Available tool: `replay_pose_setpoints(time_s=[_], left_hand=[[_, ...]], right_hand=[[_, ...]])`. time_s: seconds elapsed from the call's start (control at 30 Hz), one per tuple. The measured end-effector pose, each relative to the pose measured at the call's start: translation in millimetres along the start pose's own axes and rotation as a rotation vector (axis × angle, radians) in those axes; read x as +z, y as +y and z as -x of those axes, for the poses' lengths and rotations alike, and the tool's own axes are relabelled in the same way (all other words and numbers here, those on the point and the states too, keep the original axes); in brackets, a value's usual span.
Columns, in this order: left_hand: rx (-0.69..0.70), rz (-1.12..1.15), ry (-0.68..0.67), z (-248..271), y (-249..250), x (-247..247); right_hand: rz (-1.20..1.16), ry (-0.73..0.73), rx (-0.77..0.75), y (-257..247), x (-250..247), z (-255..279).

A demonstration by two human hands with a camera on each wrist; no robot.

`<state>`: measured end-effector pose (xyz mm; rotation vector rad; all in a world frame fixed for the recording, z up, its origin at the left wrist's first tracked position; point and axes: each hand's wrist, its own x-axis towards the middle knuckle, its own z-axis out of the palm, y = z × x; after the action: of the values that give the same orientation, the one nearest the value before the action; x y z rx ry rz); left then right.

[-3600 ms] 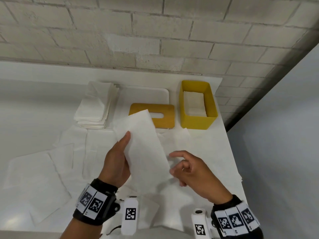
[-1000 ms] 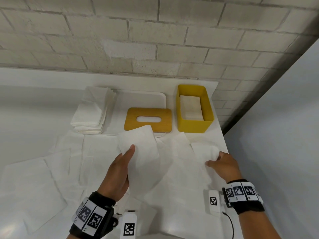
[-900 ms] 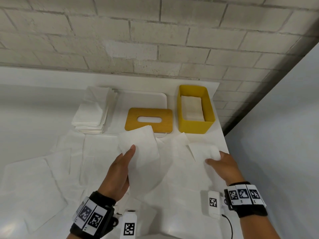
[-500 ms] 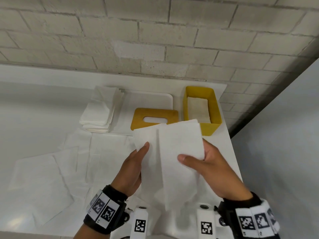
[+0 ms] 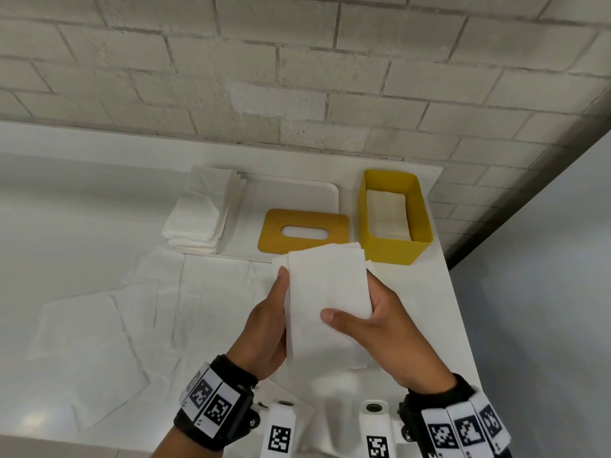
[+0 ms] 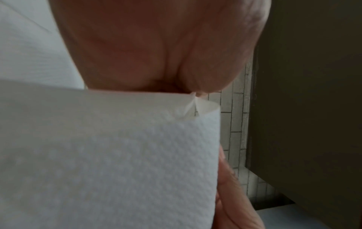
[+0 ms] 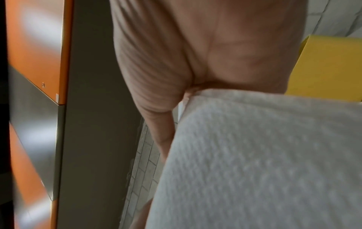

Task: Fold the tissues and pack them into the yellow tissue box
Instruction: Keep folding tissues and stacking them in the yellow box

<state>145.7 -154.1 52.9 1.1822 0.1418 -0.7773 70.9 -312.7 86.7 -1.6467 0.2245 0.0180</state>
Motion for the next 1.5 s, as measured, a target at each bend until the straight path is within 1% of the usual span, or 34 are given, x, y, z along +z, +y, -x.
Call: replay_pose_setpoints(time_s=[0.1,0.2,0.37,0.47,0.53,0.57,0.63,0.7,0.73,0.8,0.87,0.93,1.03,1.07,1.17,1.27,1.3,1.37,1.4,1.5], left_hand=[[-0.008,-0.012,-0.009,1,0,-1],[0.005,-0.029,-0.052,1,-1,-1],[-0.002,-0.093,-0.11,2,-4,-4],[-0.01,-0.088,-0.073,0,-8,-6],[-0.001,-0.061,-0.027,-2,-10,-10],[0.01,-0.046,-0.003,-2,-10,-12],[0.035,-0.008,0.025,-3,-10,-17],[0.056,0.024,0.033,-2,-8,-19],[0.062,0.038,0.033,-2,-6,-20],[0.063,0.06,0.009,-2,-5,-19],[0.07,0.084,-0.019,-3,-5,-14],[0.097,0.117,-0.028,-4,-4,-10],[0.195,0.116,0.003,-8,-2,-16],[0.236,0.063,0.026,-9,-1,-22],[0.365,-0.268,0.114,-12,-1,-42],[0.414,-0.475,0.136,-16,-4,-53],[0.431,-0.581,0.146,-18,-6,-57],[0.46,-0.803,0.152,-23,-14,-61],[0.471,-0.863,0.149,-25,-19,-63],[0.511,-0.908,0.136,-27,-30,-62]], right_hand=[[0.027,-0.035,0.004,0,1,0],[0.036,-0.035,0.01,3,3,-1],[-0.02,-0.052,0.01,7,7,-2],[-0.018,-0.043,0.008,14,6,-3],[-0.045,-0.032,0.06,23,4,-4],[-0.039,-0.003,0.092,29,2,-4],[0.056,0.077,0.131,44,-5,-3],[0.159,0.111,0.16,54,-11,-1],[0.2,0.099,0.167,55,-12,1],[0.217,0.002,0.15,52,-9,2],[0.131,-0.08,0.109,46,-4,1],[0.044,-0.067,0.098,42,-4,0],[0.068,0.008,0.112,41,-13,-3],[0.125,0.037,0.099,41,-19,-4],[0.351,0.108,0.01,37,-34,-5],[0.615,0.178,-0.122,36,-40,-7],[0.695,0.183,-0.151,40,-40,-9],[0.808,0.154,-0.154,53,-39,-14],[0.838,0.136,-0.132,61,-38,-14],[0.87,0.119,-0.076,78,-36,-12]])
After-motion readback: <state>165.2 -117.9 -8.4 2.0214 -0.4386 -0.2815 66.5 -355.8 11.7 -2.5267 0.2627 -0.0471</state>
